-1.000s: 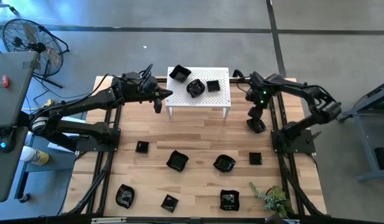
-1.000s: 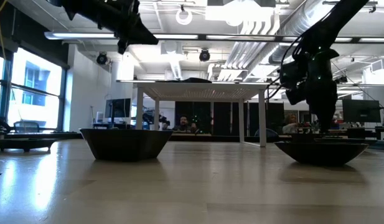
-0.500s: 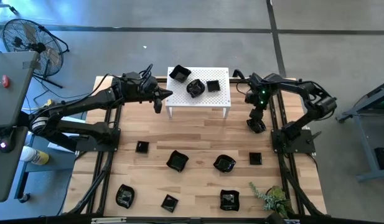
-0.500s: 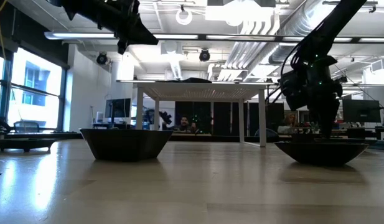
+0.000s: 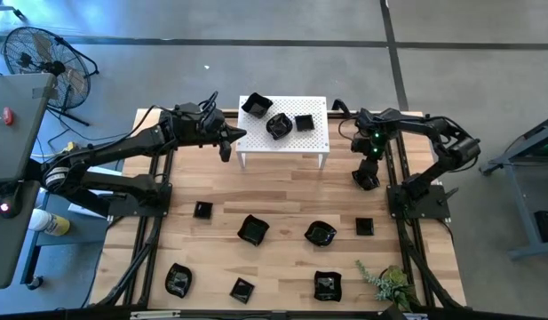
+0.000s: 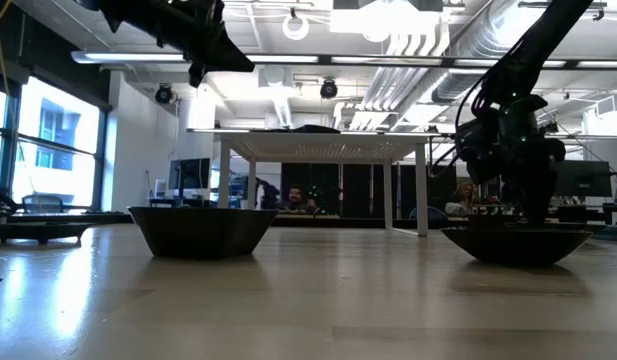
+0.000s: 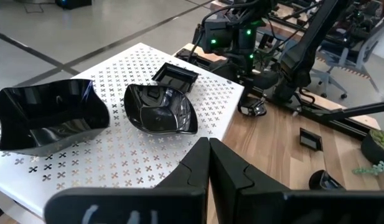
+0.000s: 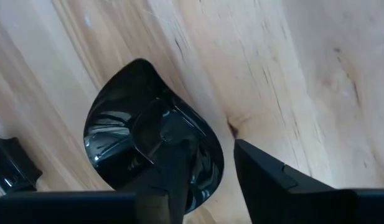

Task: Pick & Place Mini shaped plates
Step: Stack the black leaf shaped plate on top of the black leaf shaped plate on the shelf

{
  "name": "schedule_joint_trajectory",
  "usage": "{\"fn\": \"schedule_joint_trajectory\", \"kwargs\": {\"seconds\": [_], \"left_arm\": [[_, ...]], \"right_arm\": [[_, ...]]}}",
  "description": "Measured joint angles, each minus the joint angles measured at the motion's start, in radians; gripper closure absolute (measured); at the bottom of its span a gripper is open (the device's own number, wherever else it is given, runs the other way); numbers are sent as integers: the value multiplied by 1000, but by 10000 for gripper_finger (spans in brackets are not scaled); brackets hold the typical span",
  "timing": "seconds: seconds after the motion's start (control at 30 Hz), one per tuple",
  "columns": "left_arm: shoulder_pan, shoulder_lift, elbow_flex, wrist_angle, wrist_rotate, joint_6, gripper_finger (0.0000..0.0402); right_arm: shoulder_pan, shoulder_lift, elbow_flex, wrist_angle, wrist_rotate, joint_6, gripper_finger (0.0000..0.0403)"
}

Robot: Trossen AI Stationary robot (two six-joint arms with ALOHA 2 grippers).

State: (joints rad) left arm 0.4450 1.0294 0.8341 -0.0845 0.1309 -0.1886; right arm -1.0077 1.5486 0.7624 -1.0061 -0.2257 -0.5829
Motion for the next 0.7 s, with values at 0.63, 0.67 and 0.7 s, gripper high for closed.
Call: {"fn": "schedule_joint_trajectory", "kwargs": {"seconds": [0.63,0.67,0.7], "left_arm": [[0,0,0,0,0,0,401],[0,0,0,0,0,0,401],[0,0,0,0,0,0,401]], "right_arm": [[-1,-48,0,-16,-116,89,400],[-1,-61,0,-30,-125,99,400],[0,-76,0,-41,-127,111,399]]}}
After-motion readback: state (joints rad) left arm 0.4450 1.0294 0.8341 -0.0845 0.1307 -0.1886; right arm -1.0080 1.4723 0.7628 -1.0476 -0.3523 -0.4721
